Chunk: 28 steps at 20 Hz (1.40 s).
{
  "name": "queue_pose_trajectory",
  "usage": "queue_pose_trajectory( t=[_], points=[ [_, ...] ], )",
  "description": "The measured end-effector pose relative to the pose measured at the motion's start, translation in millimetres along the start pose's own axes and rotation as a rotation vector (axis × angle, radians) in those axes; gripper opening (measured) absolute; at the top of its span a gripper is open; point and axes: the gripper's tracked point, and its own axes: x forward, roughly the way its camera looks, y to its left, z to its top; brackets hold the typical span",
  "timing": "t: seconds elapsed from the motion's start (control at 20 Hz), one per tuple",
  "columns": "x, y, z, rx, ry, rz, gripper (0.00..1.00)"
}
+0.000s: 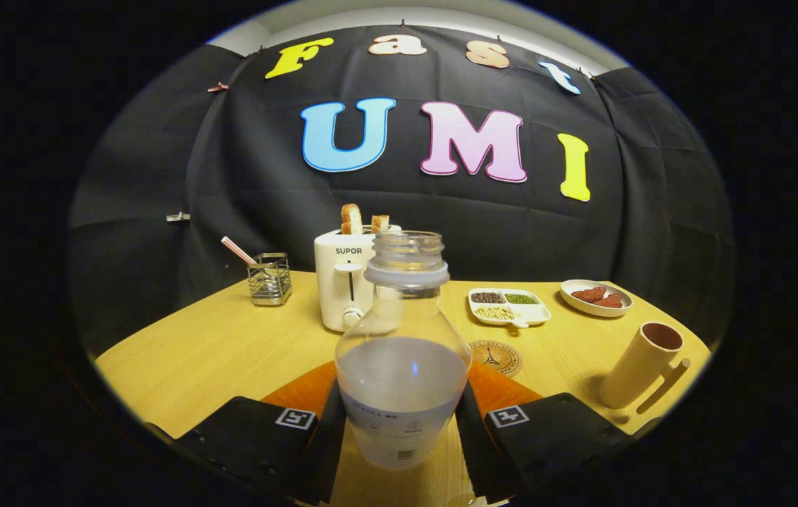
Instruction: Take the bottle from table, then pour the juice into the cup, finally place the bottle on the coaster
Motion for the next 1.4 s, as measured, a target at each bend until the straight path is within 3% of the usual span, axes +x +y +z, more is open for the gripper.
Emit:
queue_pose_trajectory(
  t=[0.3,0.7,1.05,1.4],
  points=[
    [-5.0,-10.8,14.8,0.311,0.06,0.032,0.73],
    [-22.5,-58.1,55.7,0.632,0.019,0.01,0.73],
    [-20.2,-124.3,75.6,0.941,-0.037,-0.088,0.72],
    [-9.1,-176.1,35.8,1.167,-0.011,-0.225,0.73]
  ],
)
